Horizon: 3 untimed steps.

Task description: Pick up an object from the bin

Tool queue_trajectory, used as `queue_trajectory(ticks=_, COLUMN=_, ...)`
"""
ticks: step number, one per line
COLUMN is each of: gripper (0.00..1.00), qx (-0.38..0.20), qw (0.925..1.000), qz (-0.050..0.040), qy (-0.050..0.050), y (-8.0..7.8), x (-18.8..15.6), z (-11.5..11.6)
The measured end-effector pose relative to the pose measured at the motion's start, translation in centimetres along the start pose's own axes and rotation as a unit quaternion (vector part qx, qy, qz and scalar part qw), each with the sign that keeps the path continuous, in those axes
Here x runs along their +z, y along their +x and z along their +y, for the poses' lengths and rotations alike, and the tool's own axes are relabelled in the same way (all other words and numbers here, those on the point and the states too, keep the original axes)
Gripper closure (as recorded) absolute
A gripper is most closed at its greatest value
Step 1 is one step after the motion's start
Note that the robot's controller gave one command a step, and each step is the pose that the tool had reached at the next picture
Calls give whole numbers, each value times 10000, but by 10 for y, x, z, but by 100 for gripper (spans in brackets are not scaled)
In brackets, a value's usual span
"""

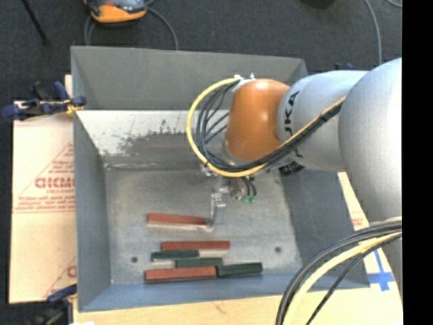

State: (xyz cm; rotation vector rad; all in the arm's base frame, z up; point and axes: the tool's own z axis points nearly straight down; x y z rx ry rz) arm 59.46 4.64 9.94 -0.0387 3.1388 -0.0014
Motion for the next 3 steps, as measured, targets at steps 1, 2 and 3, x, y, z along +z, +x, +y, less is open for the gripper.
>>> queue_trajectory(ticks=1, gripper=0, qx=-852, qw=9964, qz=-3, qy=-9, y=7, x=15, z=27)
queue_trajectory(ticks=2, gripper=100, qx=671, qw=9977, qz=-4, qy=-8, y=25, x=28, z=36)
queue_trajectory(ticks=3, gripper=100, qx=670, qw=9978, qz=-4, qy=-7, y=25, x=28, z=36)
